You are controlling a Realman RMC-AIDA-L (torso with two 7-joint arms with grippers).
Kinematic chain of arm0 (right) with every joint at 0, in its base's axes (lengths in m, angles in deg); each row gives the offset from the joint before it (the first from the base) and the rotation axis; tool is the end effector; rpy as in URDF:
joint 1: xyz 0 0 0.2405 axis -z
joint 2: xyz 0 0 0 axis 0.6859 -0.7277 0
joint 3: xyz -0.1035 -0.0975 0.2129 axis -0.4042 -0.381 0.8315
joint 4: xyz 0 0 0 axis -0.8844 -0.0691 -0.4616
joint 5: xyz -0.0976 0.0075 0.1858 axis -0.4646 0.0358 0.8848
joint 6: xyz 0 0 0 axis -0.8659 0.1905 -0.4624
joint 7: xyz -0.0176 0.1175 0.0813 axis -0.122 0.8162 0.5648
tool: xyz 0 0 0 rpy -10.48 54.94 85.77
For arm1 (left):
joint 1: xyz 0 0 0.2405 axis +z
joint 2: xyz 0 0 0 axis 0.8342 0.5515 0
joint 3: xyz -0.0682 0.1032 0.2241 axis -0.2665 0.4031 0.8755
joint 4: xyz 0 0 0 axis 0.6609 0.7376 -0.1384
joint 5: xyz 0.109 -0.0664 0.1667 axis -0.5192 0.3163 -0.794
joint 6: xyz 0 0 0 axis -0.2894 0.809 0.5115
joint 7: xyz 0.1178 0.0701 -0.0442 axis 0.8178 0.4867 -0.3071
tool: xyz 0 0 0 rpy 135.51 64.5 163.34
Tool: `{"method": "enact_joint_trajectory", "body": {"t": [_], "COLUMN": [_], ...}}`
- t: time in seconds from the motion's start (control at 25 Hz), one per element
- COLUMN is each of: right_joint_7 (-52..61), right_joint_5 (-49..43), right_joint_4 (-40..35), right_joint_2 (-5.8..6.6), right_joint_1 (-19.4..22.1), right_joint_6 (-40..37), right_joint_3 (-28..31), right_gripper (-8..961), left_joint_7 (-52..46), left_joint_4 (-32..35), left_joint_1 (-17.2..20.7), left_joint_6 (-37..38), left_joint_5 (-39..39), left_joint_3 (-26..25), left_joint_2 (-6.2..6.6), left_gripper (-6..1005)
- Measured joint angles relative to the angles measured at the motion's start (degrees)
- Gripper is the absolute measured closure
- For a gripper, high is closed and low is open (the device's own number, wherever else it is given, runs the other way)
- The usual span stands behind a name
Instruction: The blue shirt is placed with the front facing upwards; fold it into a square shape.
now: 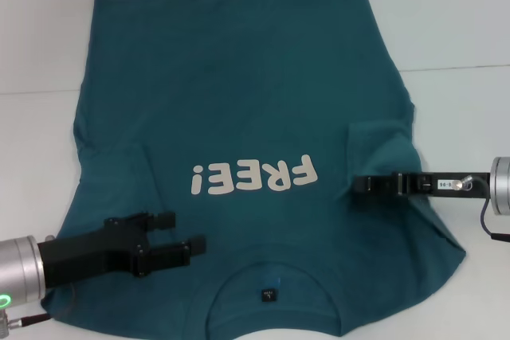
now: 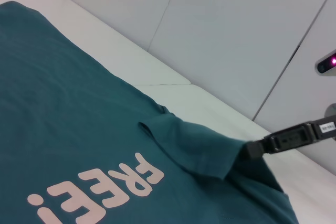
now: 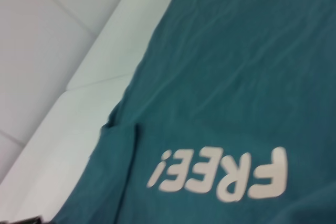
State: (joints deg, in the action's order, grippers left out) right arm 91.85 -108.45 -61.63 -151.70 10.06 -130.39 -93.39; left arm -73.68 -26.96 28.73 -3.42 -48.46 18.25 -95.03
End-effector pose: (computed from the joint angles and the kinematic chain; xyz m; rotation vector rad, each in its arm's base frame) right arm 0.2870 0.3616 0.0056 -2.3218 1.5176 0.5756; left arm -0.2759 0.3142 -0.0290 -2.6040 -0.9833 -0.7259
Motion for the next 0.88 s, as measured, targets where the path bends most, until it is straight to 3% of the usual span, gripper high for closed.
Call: {"method": "enact_joint_trajectory", "body": {"t": [0.6, 0.88], "right_joint_7": [-3.14, -9.18], "right_joint_5": [0.51, 0.59], "right_joint_4": [-0.76, -0.75], "right_joint_2": [1.46, 1.23], "right_joint_1": [0.72, 1.52], "right_joint_6": [-6.28, -6.38], "right_joint_3": [2.7, 6.41], "right_gripper": [260, 198], "left_joint_7": [-0.04, -0.38], "left_joint_4": [0.0, 0.0], "left_joint_1": [-0.2, -0.4], "left_joint_6": [-0.05, -0.04], "left_joint_5": [0.0, 0.0], "left_joint_3": [-0.09, -0.1], "left_joint_2": [0.0, 0.0], "left_gripper": [109, 108]}}
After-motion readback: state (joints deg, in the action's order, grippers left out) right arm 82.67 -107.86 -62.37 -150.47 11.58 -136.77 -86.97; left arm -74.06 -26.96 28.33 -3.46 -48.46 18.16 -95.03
